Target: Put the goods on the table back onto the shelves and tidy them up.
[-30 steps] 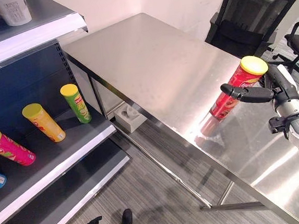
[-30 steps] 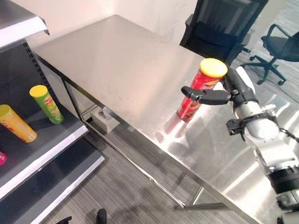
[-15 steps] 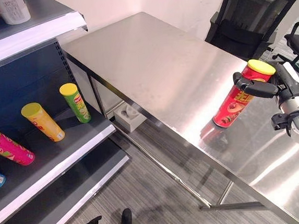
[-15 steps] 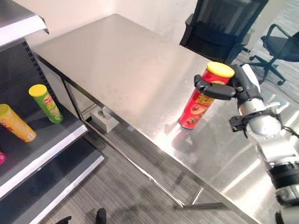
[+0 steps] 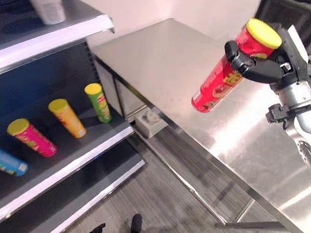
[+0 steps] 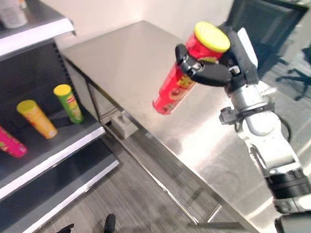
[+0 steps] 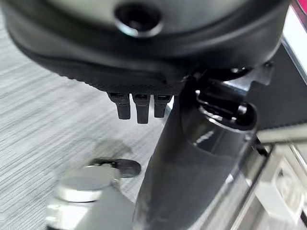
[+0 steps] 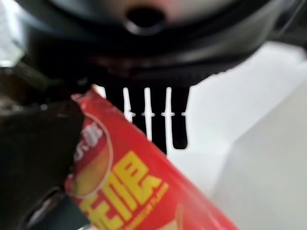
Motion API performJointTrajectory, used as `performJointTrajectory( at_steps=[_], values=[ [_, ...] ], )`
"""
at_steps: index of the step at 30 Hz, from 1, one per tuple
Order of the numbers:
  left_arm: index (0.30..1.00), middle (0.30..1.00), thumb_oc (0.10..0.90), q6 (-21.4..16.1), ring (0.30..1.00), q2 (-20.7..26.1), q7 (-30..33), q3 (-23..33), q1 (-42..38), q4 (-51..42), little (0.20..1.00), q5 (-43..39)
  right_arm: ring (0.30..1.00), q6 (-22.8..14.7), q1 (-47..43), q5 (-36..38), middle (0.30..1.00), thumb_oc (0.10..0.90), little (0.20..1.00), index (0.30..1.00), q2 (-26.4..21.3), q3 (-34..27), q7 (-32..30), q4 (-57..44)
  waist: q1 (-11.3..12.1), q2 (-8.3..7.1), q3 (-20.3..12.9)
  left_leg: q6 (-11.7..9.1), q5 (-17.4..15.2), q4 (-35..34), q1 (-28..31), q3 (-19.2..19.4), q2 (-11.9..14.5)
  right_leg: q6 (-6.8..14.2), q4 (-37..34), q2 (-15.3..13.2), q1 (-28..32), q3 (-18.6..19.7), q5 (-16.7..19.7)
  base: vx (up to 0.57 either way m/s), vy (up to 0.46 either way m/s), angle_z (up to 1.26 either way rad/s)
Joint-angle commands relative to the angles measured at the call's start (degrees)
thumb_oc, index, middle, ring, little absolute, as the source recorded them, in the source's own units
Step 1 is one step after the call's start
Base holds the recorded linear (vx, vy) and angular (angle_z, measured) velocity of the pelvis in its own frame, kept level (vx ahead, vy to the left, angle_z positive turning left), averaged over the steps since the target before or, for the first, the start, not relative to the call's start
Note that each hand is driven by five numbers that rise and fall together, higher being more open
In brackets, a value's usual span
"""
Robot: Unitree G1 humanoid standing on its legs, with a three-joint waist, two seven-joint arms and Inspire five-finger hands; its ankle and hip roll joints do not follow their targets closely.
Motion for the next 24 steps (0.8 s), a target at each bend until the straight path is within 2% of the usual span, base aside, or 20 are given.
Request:
performJointTrajectory(
  at_steps=[1,2,3,4,6,7,10,11,14,15,16,17,18,19,21,24],
  values=[
    [0.900,0.900,0.800,-1.9,0.900,3.2,1.8,-1.7,-3.3,0.0,0.900,-1.4,0.300,-9.1,-8.3,4.2,0.300,0.400,0.300,0.300,-1.1,-7.2,-3.4,-6.4,-0.1,-2.63,0.1,-2.4,-2.9,5.1,-2.2,9.5,4.4,-0.1,0.8,-2.1,-1.8,-2.3,-4.0,-0.21,-0.017,1.30],
    [0.900,0.900,0.800,-1.9,0.900,3.2,1.8,-1.8,-3.3,0.0,0.900,-1.4,0.300,-8.9,-8.1,4.2,0.300,0.400,0.300,0.300,-1.1,-7.4,-3.4,-6.6,0.0,-2.54,0.3,-1.7,-2.5,6.1,-3.2,10.0,4.2,-0.3,0.8,-2.4,-2.3,-3.3,-2.9,-0.11,-0.058,1.70],
    [0.900,0.900,0.800,-1.8,0.900,3.0,1.6,-1.7,-3.1,-0.2,0.900,-1.2,0.300,-9.0,-8.0,4.4,0.300,0.400,0.300,0.300,-0.9,-7.7,-3.3,-7.4,-0.3,-2.69,0.2,-1.7,-5.0,8.8,-2.8,11.1,4.8,-0.4,0.8,-2.5,-2.2,-2.9,-3.9,-0.21,-0.027,1.43],
    [0.900,0.900,0.800,-1.9,0.900,2.9,1.3,-1.5,-2.7,0.2,0.900,-0.5,0.300,-9.4,-7.5,4.8,0.300,0.400,0.300,0.300,-0.3,-8.1,-2.9,-8.6,-0.8,-2.67,0.1,-1.1,-8.5,13.0,-1.0,12.6,5.1,-0.8,0.8,-3.6,-3.0,-4.4,-2.6,-0.20,-0.051,0.30],
    [0.900,0.900,0.800,-1.9,0.900,2.8,0.7,-1.4,-2.1,0.4,0.900,0.4,0.300,-9.4,-5.9,5.3,0.300,0.400,0.300,0.300,0.0,-9.3,-1.7,-10.2,-2.1,-2.47,-0.1,-0.9,-10.8,18.4,1.8,14.4,7.2,-0.9,0.8,-4.6,-3.3,-6.8,-1.5,-0.23,0.043,0.38],
    [0.900,0.900,0.800,-1.7,0.900,2.7,0.5,-1.5,-2.0,0.6,0.900,0.8,0.300,-9.2,-5.3,5.6,0.300,0.400,0.300,0.300,0.2,-9.1,-1.3,-10.5,-2.6,-2.36,-0.4,-0.9,-11.3,19.7,3.9,15.2,8.2,-1.1,0.9,-5.1,-3.8,-7.9,-1.1,-0.13,0.048,0.87],
    [0.900,0.900,0.800,-1.6,0.900,2.5,0.4,-1.3,-1.7,0.7,0.900,1.2,0.300,-8.8,-4.7,6.0,0.300,0.400,0.300,0.300,0.6,-9.2,-0.6,-10.9,-3.2,-2.13,-0.7,-1.2,-11.8,20.5,6.4,15.7,9.1,-0.9,0.9,-5.4,-3.8,-9.0,-0.7,-0.13,0.121,0.72],
    [0.900,0.900,0.800,-1.6,0.900,2.1,0.7,-1.5,-2.0,1.2,0.900,1.9,0.300,-8.1,-3.3,6.5,0.300,0.400,0.300,0.300,1.6,-8.9,0.5,-11.0,-5.7,-1.70,-2.3,-2.8,-10.5,20.6,12.5,18.5,12.0,0.1,1.3,-8.0,-5.7,-12.6,2.1,-0.25,0.336,0.80],
    [0.900,0.900,0.800,-1.5,0.900,1.8,0.9,-2.0,-2.2,0.6,0.900,2.2,0.300,-7.3,-2.5,5.8,0.300,0.400,0.300,0.300,1.7,-8.4,0.9,-10.9,-7.0,-1.10,-3.1,-3.5,-9.7,18.7,14.0,19.8,11.7,1.6,1.5,-10.1,-6.6,-14.5,4.5,-0.19,0.280,1.18],
    [0.900,0.900,0.800,-1.6,0.900,1.7,0.5,-2.3,-2.4,-0.4,0.900,2.6,0.300,-6.4,-1.1,5.7,0.300,0.400,0.300,0.300,2.5,-8.3,1.9,-11.0,-8.1,-0.17,-4.3,-3.7,-11.4,12.3,16.4,23.0,10.8,2.9,1.7,-11.9,-7.5,-16.2,7.0,-0.28,0.427,0.81],
    [0.900,0.900,0.800,-1.5,0.900,1.7,0.3,-2.9,-2.5,-1.3,0.900,3.2,0.300,-6.2,-0.7,4.9,0.300,0.400,0.300,0.300,2.5,-7.8,2.1,-11.1,-8.1,0.03,-4.7,-3.1,-12.7,8.3,17.4,23.9,9.5,4.1,2.2,-13.4,-8.1,-17.0,8.6,-0.22,0.342,0.61],
    [0.900,0.900,0.800,-1.4,0.900,1.6,0.3,-2.9,-2.5,-1.4,0.900,3.2,0.300,-6.2,-0.7,4.9,0.300,0.400,0.300,0.300,2.5,-7.7,2.1,-11.1,-8.1,-0.02,-4.8,-3.0,-12.6,8.0,17.5,24.0,9.3,4.2,2.2,-13.6,-8.1,-17.0,8.7,-0.22,0.351,0.67],
    [0.900,0.900,0.800,-1.4,0.900,1.9,0.0,-3.5,-3.2,-2.4,0.900,4.3,0.300,-5.4,0.6,3.1,0.300,0.400,0.300,0.300,3.4,-8.2,2.1,-11.4,-8.2,0.70,-4.8,-2.2,-15.1,3.5,18.2,24.3,7.3,5.6,2.9,-16.1,-9.4,-17.5,10.9,-0.21,0.366,0.68],
    [0.900,0.900,0.800,-1.6,0.900,2.1,0.0,-3.9,-3.6,-2.5,0.900,4.9,0.300,-5.2,1.4,1.8,0.300,0.400,0.300,0.300,4.0,-8.3,2.0,-11.8,-8.1,0.72,-4.6,-1.5,-15.4,1.2,18.3,23.8,5.3,6.8,3.1,-17.6,-10.2,-17.6,12.6,-0.29,0.475,0.53],
    [0.900,0.900,0.800,-1.7,0.900,3.1,0.0,-3.7,-3.9,-3.4,0.900,5.5,0.300,-4.4,3.1,0.4,0.300,0.400,0.300,0.300,5.0,-9.5,1.7,-12.2,-7.7,-0.05,-4.0,0.1,-16.7,0.2,16.9,22.6,1.8,8.1,2.8,-20.7,-11.0,-17.6,16.0,-0.24,0.341,0.58],
    [0.900,0.900,0.800,-1.8,0.900,4.1,-0.3,-3.0,-3.4,-4.3,0.900,6.2,0.300,-3.7,4.5,-0.5,0.300,0.400,0.300,0.300,7.3,-10.0,2.0,-12.8,-7.0,-0.49,-3.1,1.6,-17.8,0.1,15.6,21.5,-1.3,8.4,3.3,-22.7,-11.5,-16.2,17.6,-0.16,0.207,0.38]
  ],
)
